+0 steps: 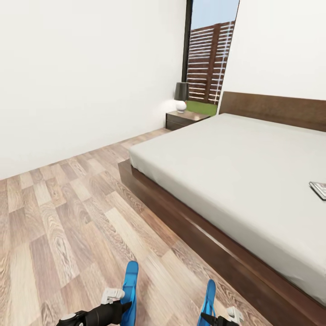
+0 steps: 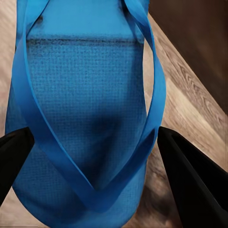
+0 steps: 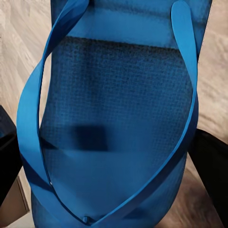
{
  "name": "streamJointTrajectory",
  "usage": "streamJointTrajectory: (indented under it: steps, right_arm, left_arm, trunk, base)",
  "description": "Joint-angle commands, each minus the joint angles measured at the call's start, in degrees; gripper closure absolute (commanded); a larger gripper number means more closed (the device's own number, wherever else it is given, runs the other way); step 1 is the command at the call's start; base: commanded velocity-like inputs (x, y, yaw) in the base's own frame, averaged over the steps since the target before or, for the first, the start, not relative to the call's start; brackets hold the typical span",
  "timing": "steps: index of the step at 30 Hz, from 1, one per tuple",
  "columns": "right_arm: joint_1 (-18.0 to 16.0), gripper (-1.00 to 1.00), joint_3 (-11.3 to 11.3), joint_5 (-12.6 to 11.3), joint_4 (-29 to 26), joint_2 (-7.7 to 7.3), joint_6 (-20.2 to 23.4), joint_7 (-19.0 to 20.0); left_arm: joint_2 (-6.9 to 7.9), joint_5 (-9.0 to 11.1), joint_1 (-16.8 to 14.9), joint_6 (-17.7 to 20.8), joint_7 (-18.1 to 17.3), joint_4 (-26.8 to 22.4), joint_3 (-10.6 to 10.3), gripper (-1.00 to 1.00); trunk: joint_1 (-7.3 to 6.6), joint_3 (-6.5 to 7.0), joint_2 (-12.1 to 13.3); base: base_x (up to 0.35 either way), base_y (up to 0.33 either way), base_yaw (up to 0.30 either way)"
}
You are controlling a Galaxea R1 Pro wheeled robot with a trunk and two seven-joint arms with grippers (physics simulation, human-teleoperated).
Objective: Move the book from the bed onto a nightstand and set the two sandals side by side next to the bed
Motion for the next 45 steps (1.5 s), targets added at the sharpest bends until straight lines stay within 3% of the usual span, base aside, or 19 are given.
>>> streamJointTrajectory:
  steps: [1, 8, 14, 16, 20, 23, 29, 45]
  right_arm:
    - [0.0, 1.0, -0.2, -0.2, 0.0, 0.0, 0.6, 0.2]
    - [0.0, 1.0, -0.2, -0.2, 0.1, 0.02, 0.5, -1.2]
    - [0.0, 1.0, -0.2, -0.1, 0.1, 0.05, -0.5, -11.8]
    - [0.0, 1.0, -0.2, -0.1, 0.1, 0.02, -1.0, -13.2]
    - [0.0, 1.0, -0.2, -0.1, 0.1, 0.01, -1.4, -14.0]
    - [0.0, 1.0, -0.2, -0.1, 0.8, 0.01, -1.4, -14.1]
    - [0.0, 1.0, -0.2, -0.1, 3.8, 0.04, -1.6, -14.2]
    - [0.0, 1.0, -0.2, -0.1, 4.0, 0.08, -1.6, -14.2]
  left_arm:
    - [0.05, 0.6, 0.0, 0.5, 0.0, 0.3, -0.2, 1.0]
    - [-0.03, 0.4, 0.0, 0.0, 2.2, 2.9, -0.2, 1.0]
    - [-0.43, 0.4, 0.0, -4.2, 8.8, 4.6, -0.3, 1.0]
    - [-0.88, 0.4, 0.0, -5.0, 10.1, 6.8, -0.2, 1.0]
    - [-1.48, 0.4, 0.0, -11.4, 16.2, 10.1, -0.2, 1.0]
    - [-1.66, 0.3, 0.0, -14.0, 20.0, 12.6, -0.3, 1.0]
    - [-1.7, 0.3, 0.0, -15.7, 21.1, 13.7, -0.3, 1.0]
    - [-1.7, 0.3, 0.0, -16.0, 21.1, 13.8, -0.3, 1.0]
  trunk:
    - [-0.24, 0.14, 0.4]
    - [-1.77, 1.39, 3.2]
    - [-3.09, 2.47, 5.6]
    - [-3.53, 2.83, 6.4]
    - [-4.41, 3.55, 8.0]
    - [-5.07, 4.09, 9.2]
    - [-6.39, 5.16, 11.6]
    - [-9.9, 8.04, 18.0]
  base:
    - [0.0, 0.0, 0.0]
    - [0.0, 0.0, 0.0]
    - [0.0, 0.0, 0.0]
    - [0.0, 0.0, 0.0]
    - [0.0, 0.0, 0.0]
    - [0.0, 0.0, 0.0]
    - [0.0, 0.0, 0.0]
    - [0.0, 0.0, 0.0]
